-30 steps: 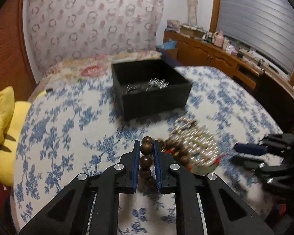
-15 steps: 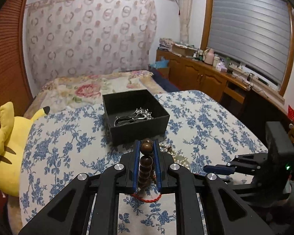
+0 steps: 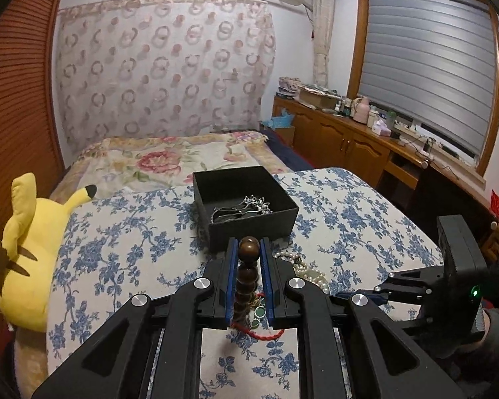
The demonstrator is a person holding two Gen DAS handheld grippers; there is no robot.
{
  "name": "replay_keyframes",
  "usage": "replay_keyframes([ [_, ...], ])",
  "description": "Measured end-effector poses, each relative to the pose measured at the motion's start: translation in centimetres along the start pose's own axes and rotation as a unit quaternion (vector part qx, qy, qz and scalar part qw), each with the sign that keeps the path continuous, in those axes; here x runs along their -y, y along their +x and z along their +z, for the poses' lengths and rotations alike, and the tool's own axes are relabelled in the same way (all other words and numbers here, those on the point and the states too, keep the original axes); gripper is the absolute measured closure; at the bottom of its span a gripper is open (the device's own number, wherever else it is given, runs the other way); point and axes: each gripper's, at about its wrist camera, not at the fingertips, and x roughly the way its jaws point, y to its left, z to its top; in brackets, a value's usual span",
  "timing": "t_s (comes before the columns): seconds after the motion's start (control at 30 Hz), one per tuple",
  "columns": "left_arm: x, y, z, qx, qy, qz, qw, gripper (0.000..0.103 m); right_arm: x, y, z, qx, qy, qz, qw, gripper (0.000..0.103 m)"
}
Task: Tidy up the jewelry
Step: 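Grasp the brown bead bracelet with the left tool and lift it, then grasp the jade bangle with the right tool while the left tool holds the beads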
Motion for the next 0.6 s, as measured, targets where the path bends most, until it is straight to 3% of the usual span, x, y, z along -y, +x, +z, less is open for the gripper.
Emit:
replay_keyframes([
  [0.3,-0.8,0.0,-0.7,-0.004,-0.009,0.004,0.9999,0.091,-1.2,2.4,1.4,-0.032,-0.047,0.009,0.998,0.079],
  [0.6,-1.1,0.0,-0.8,-0.004,-0.012,0.003,0.9999,0.091,-0.9,2.1,1.7,-0.067,-0.068,0.031,0.995,0.079],
])
